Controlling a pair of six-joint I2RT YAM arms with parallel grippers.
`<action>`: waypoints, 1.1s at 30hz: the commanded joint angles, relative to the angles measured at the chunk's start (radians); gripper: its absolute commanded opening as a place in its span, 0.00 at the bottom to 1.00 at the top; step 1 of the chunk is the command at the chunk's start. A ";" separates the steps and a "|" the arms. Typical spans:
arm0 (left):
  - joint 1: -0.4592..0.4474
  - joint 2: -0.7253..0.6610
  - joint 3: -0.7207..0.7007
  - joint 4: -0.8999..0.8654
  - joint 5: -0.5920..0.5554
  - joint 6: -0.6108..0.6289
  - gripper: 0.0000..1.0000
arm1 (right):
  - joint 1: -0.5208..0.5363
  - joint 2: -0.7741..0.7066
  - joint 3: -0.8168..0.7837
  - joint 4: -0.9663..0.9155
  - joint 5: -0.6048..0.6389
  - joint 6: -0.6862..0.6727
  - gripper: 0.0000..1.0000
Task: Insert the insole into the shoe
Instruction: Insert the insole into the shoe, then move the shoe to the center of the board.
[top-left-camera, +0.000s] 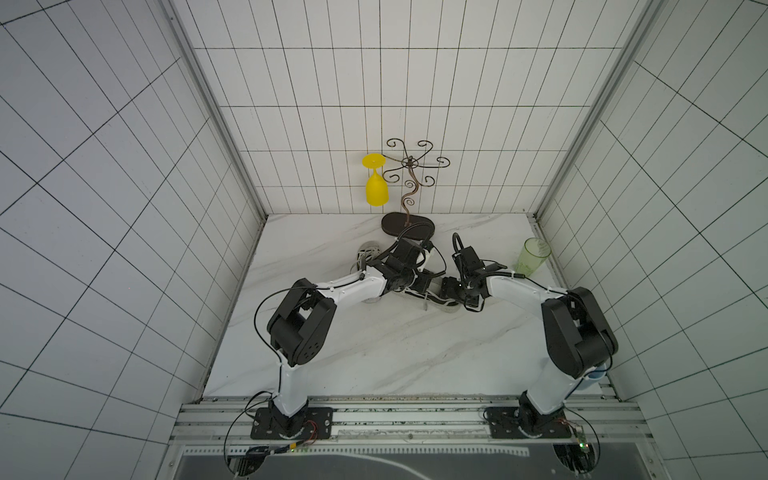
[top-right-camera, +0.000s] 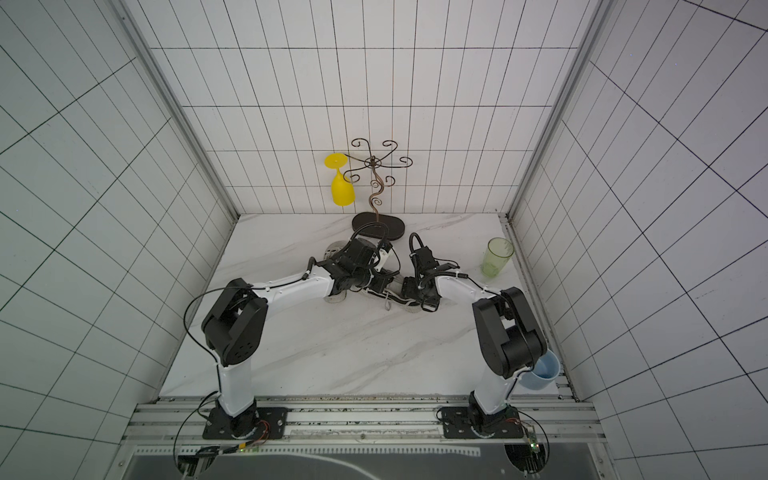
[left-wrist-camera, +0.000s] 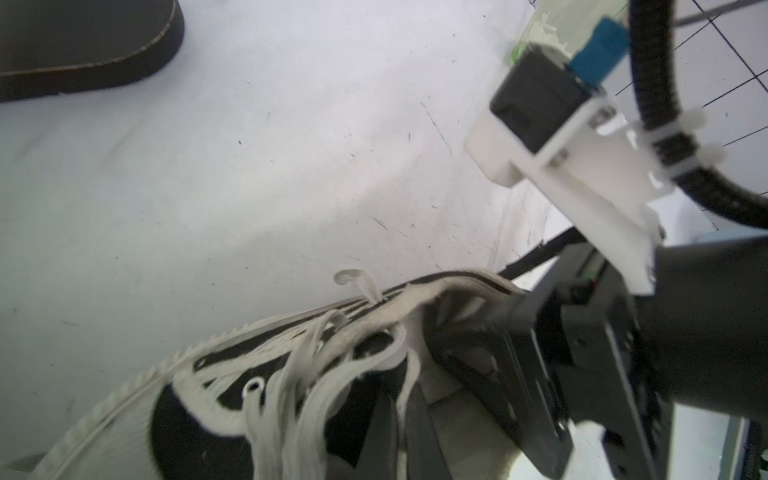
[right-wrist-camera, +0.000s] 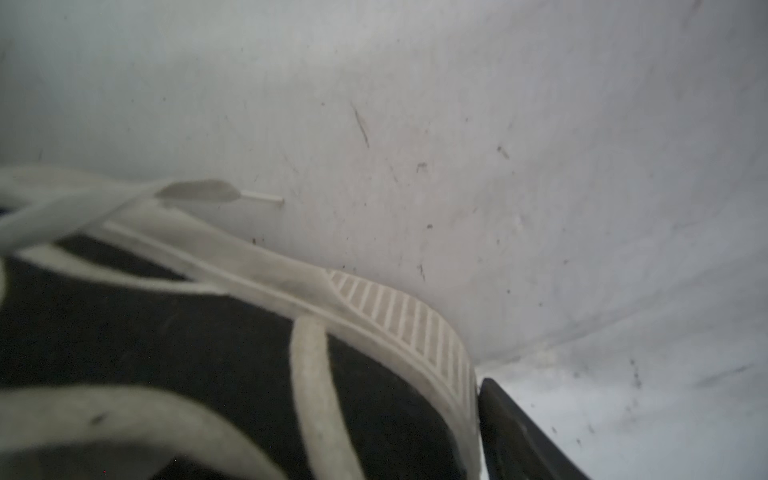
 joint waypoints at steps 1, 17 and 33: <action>0.004 0.016 0.041 -0.001 -0.030 0.091 0.00 | -0.001 -0.098 -0.031 -0.059 -0.066 -0.001 0.82; 0.012 0.011 0.017 -0.055 -0.013 0.325 0.00 | -0.148 -0.167 0.036 -0.111 -0.077 -0.202 0.60; -0.029 -0.076 -0.090 0.176 -0.135 0.288 0.00 | -0.014 -0.111 -0.126 0.051 -0.216 -0.161 0.40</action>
